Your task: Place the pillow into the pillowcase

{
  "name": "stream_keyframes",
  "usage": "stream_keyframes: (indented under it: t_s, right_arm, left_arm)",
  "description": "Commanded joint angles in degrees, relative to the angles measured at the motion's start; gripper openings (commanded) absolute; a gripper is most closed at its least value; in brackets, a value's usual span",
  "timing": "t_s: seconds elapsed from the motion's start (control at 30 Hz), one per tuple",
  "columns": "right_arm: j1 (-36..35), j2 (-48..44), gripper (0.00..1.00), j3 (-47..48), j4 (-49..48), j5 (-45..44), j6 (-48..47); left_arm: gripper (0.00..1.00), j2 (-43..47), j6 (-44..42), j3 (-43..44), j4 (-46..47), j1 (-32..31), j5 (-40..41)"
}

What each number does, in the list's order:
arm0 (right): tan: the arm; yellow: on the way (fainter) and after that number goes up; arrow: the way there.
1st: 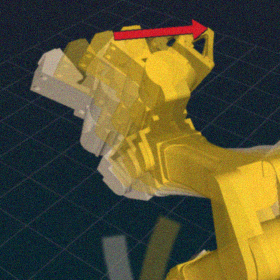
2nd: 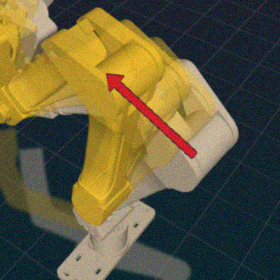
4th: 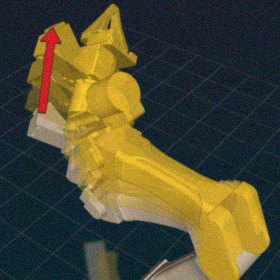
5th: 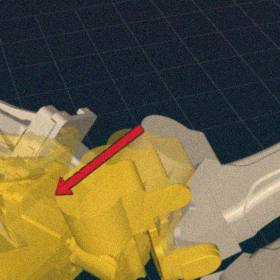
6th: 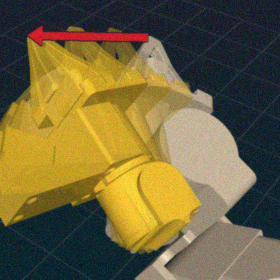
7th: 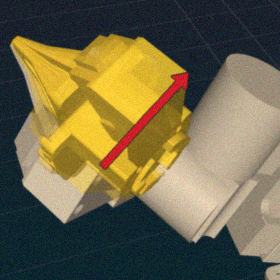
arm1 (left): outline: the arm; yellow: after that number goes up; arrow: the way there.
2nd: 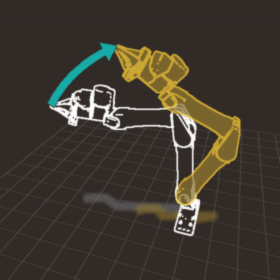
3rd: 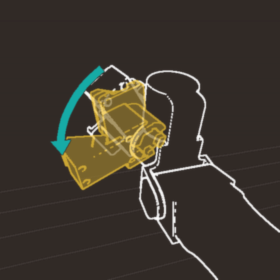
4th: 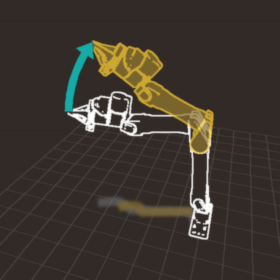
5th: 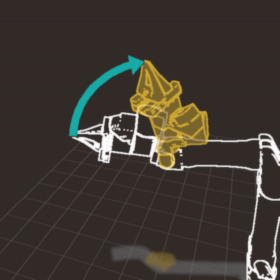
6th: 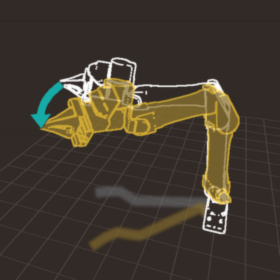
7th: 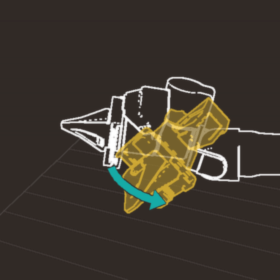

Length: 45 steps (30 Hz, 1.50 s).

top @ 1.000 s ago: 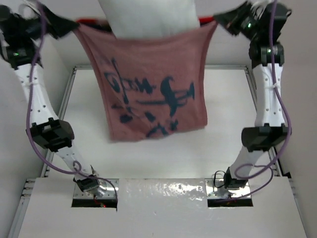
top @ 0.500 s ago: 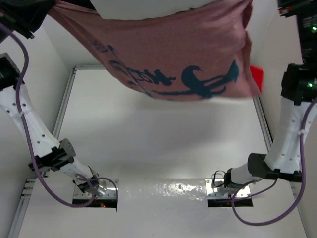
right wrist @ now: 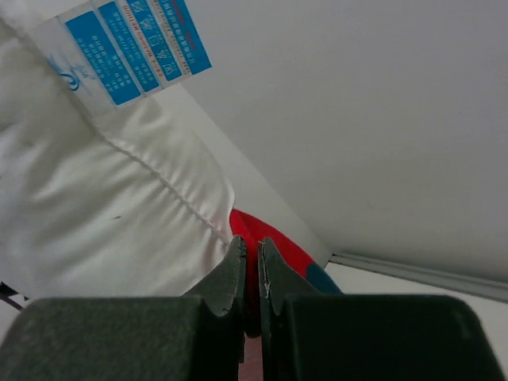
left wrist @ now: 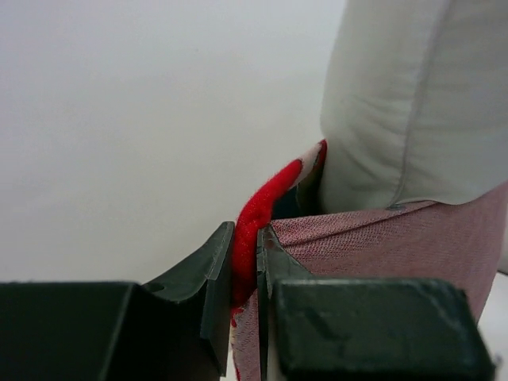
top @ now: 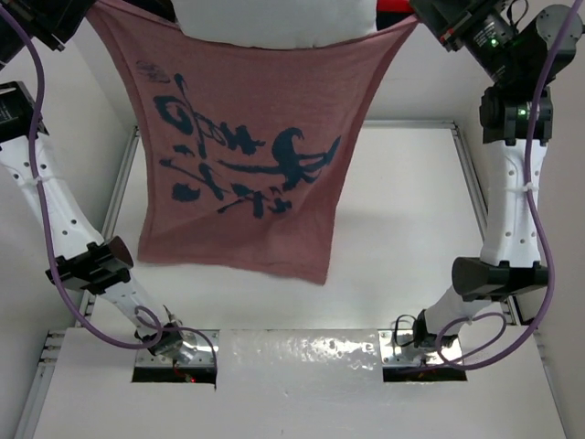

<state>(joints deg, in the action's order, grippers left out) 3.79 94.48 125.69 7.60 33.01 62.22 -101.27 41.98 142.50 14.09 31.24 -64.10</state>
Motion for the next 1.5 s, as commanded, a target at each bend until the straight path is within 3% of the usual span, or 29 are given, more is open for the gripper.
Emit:
stream_keyframes:
  t_s: [0.0, 0.2, 0.27, 0.3, 0.37, 0.4, 0.43, 0.47, 0.53, 0.57, 0.6, 0.63, 0.7, 0.77, 0.8, 0.87, 0.9, 0.97, 1.0, 1.07, 1.1, 1.13, 1.17, 1.2, 1.27, 1.3, 1.37, 1.4, 1.47]
  right_arm:
    - [3.07, -3.86, 0.0, 6.33, -6.37, -13.24, -4.2]
    - [-11.59, -8.72, 0.0, -30.91, -0.49, -17.28, -18.59]
    - [-13.72, -3.98, 0.0, -19.68, 5.37, -16.32, -19.23]
    - [-13.9, 0.05, 0.0, 8.24, 8.89, -18.14, -20.28]
    - [-13.38, 13.34, 0.0, 34.25, 13.3, -22.28, -19.34]
    - [-12.15, 9.8, 0.0, 23.4, 15.15, -20.2, -19.93]
    - [-14.23, -4.59, 0.0, 8.84, 17.87, -20.62, -23.77]
    - [-15.47, -13.27, 0.0, -33.33, 4.49, -25.15, -24.42]
    - [-14.35, -22.03, 0.0, -50.98, -14.48, -23.1, -14.01]
    - [-11.99, -19.01, 0.0, -45.93, -9.14, -20.04, -15.36]
    - [-12.23, -15.15, 0.0, -19.43, -0.65, -20.18, -20.59]
    - [-13.97, -9.89, 0.0, -3.07, 6.31, -23.4, -24.21]
    - [-13.81, 4.98, 0.0, 33.55, 17.68, -24.48, -24.52]
    - [-13.81, 3.98, 0.0, 30.54, 31.25, -25.72, -28.96]
    - [-13.9, -5.0, 0.0, 2.13, 28.12, -24.68, -29.08]
    - [-12.41, -14.98, 0.0, -22.94, -1.86, -22.82, -20.01]
    - [-11.8, -13.46, 0.0, -11.98, -2.67, -23.08, -20.12]
    - [-11.61, -1.55, 0.0, 21.09, 8.6, -25.79, -22.92]
    - [-11.44, 2.6, 0.0, 34.58, 9.88, -26.59, -21.88]
    - [-11.18, -8.54, 0.0, 14.29, 7.83, -26.33, -25.02]
    - [-10.91, -20.79, 0.0, -21.88, -2.39, -26.77, -21.56]
    - [-9.43, -21.78, 0.0, -30.5, -11.37, -27.38, -18.13]
    - [-6.37, -19.44, 0.0, -28.5, -7.63, -24.26, -13.48]
    - [-5.21, -15.15, 0.0, -5.77, -1.16, -17.96, -14.22]
    - [-5.29, -0.39, 0.0, 28.36, 5.94, -19.73, -14.59]
    - [-5.2, 1.13, 0.0, 31.08, 7.07, -20.7, -14.93]
    - [-5.11, -8.69, 0.0, 18.72, 10.61, -20.89, -19.22]
    - [-5.11, -15.22, 0.0, -14.7, 2.07, -20.62, -17.24]
    - [-3.89, -17.94, 0.0, -27.26, -12.73, -19.68, -6.47]
  left_arm:
    - [0.0, 1.42, -7.14, 1.56, -2.03, 2.78, 11.73]
    - [0.0, 7.4, -41.69, -25.1, -36.3, -7.77, 13.06]
    - [0.0, 6.54, -32.27, -28.36, -26.35, -6.82, 7.18]
    - [0.0, 4.27, -27.09, -21.1, -23.26, -6.2, 6.45]
    - [0.0, -4.75, -27.99, 12.01, -29.26, -5.41, 6.36]
    - [0.0, -4.9, -30.61, 15.41, -35.3, -5.49, 4.61]
    - [0.0, 0.67, -46.04, 3.35, -51.97, -8.71, 3.81]
    - [0.0, 5.95, -52.81, -12.61, -52.32, -10.75, 6.85]
    - [0.0, 12.13, -45.91, -37.37, -37.02, -9.9, 8.9]
    - [0.0, 8.24, -42.19, -29.63, -36.94, -8.5, 4.2]
    - [0.0, 3.76, -37.11, -17.2, -36.5, -7.35, 2.41]
    - [0.0, -5.42, -23.31, 11.46, -25.54, -3.16, 1.7]
    - [0.0, -7.27, -11.52, 16.87, -10.72, 2.39, 2.48]
    - [0.0, 4.1, -28.86, -3.76, -30.27, -2.47, 2.21]
    - [0.0, 9.38, -34.62, -30.78, -29.65, -5.81, 5.09]
    - [0.0, 10.34, -17.65, -30.65, -5.65, -2.79, -0.26]
    - [0.0, 5.52, 0.03, -3.81, 1.75, 1.76, -1.37]
    - [0.0, -10.24, 7.56, 24.56, 11.95, 6.96, 4.9]
    - [0.0, -6.0, 9.94, 6.83, 22.54, 7.94, 3.55]
    - [0.0, 11.83, -18.61, -15.29, -7.65, -0.26, 3.08]
    - [0.0, 14.24, -34.61, -26.28, -20.98, -5.18, 5.45]
    - [0.0, 12.26, -30.5, -25.87, -19.29, -4.97, 2.51]
    - [0.0, 8.76, -20.72, -21.6, -12.22, -2.35, -1.34]
    - [0.0, 4.98, 2.87, -6.42, 8.29, 3.24, -2.86]
    - [0.0, -8.2, 8.92, 20.38, 7.59, 9.42, 2.9]
    - [0.0, -7.02, 3.6, 19.23, 2.14, 9.01, 2.4]
    - [0.0, 2.43, -13.32, 1.67, -13.94, 3.85, -0.25]
    - [0.0, 8.14, -24.29, -25.16, -15.04, 0.08, 2.11]
    - [0.0, 12.78, -28.6, -30.44, -18.45, -1.1, 7.39]
